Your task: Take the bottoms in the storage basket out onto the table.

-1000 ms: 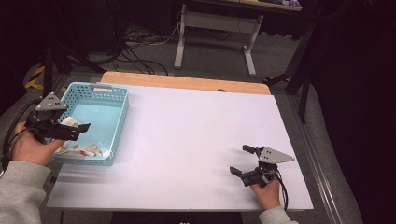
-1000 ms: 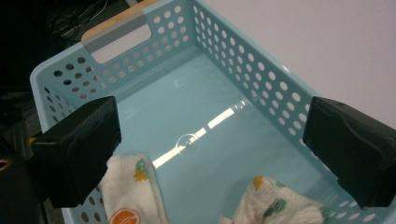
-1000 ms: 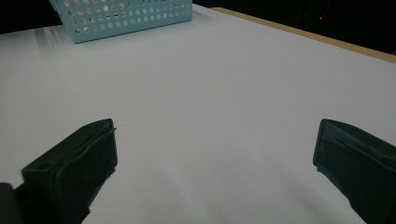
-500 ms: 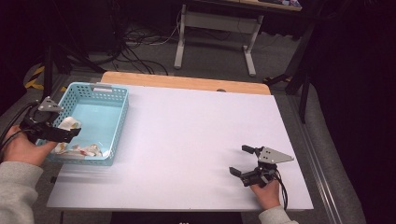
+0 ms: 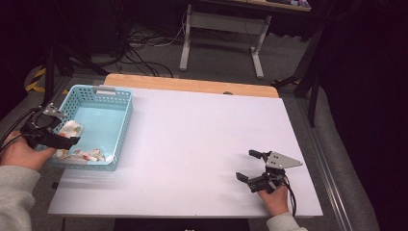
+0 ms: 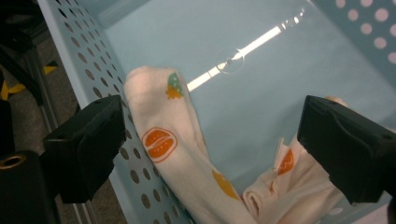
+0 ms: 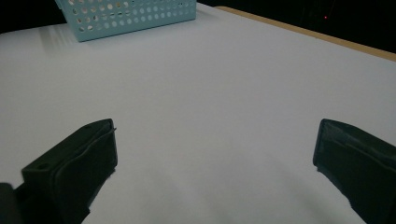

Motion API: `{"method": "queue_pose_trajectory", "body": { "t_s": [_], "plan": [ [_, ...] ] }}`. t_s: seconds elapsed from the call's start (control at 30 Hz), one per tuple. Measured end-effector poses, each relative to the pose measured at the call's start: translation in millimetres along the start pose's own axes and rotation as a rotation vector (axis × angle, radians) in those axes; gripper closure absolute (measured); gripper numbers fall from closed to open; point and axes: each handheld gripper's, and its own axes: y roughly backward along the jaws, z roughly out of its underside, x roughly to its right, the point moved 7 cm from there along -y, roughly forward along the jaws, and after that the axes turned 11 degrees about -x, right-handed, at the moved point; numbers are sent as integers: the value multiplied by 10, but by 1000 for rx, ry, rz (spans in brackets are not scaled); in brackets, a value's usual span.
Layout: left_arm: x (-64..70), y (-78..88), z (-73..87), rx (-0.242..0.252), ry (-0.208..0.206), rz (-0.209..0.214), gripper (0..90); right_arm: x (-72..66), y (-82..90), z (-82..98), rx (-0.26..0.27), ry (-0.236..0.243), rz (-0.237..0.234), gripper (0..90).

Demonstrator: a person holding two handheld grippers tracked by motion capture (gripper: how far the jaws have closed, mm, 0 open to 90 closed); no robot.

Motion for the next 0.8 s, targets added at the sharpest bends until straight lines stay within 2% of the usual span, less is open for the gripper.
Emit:
{"method": "queue_pose_trajectory", "body": {
  "t_s": [0.17,0.2,0.37,0.4,0.63,0.7,0.8],
  "plan": [
    [48,-107,53,-107,7,50,161,-2,0,-1,0,2,-2,5],
    [61,-146,69,-138,-11,56,166,-4,-1,-1,1,1,-2,5],
    [96,-194,89,-181,-14,82,174,-6,-3,-1,1,2,-7,5],
    [97,-208,102,-212,-27,86,176,-4,-6,1,-1,3,-6,5],
    [130,-233,121,-255,-21,123,194,-11,-10,1,-4,5,-9,5],
    [154,-253,142,-284,-19,145,204,-10,-10,1,-5,5,-8,5],
    [153,-268,155,-296,-24,142,207,-14,-9,0,-2,5,-12,5]
  ]
}}
